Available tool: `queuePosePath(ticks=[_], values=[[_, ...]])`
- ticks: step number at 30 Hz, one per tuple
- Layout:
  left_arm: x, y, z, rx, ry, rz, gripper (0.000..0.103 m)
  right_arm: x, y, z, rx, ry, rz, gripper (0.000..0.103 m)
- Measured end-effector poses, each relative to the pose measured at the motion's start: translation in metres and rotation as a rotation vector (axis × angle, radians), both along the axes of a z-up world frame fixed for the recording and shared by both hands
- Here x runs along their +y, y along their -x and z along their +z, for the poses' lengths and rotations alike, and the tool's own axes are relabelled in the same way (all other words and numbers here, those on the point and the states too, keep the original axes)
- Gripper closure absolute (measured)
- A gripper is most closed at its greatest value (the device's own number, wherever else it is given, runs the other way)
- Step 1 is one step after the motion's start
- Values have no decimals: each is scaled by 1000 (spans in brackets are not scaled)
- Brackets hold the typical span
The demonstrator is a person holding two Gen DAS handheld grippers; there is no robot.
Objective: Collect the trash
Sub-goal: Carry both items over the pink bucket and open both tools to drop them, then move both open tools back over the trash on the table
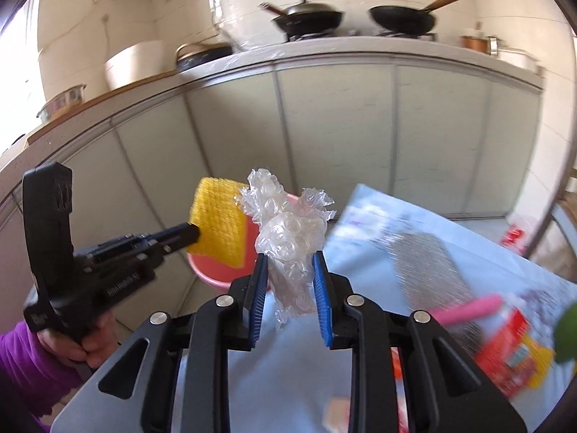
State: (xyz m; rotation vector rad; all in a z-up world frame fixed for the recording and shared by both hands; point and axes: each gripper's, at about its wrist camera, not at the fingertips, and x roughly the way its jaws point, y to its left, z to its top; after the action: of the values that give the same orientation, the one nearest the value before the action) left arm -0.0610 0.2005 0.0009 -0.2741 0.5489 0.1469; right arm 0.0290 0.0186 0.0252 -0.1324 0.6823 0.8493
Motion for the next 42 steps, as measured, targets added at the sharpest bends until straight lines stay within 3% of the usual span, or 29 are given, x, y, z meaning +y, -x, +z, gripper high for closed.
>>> queuePosePath(ticks=[6, 18, 26, 33, 42], values=[[40, -8, -28, 77, -4, 104, 97, 58, -22, -24, 59, 36, 54, 77], [53, -17, -61, 161, 1, 137, 96, 108, -37, -64, 118, 110, 83, 75], [54, -14, -62, 157, 22, 160, 79, 114, -34, -68, 101, 152, 100, 61], [49, -7, -51, 117, 38, 153, 77, 103, -26, -56, 77, 127, 81, 61], [23, -3, -22, 56, 36, 76, 76, 65, -12, -33, 40, 78, 26, 60]])
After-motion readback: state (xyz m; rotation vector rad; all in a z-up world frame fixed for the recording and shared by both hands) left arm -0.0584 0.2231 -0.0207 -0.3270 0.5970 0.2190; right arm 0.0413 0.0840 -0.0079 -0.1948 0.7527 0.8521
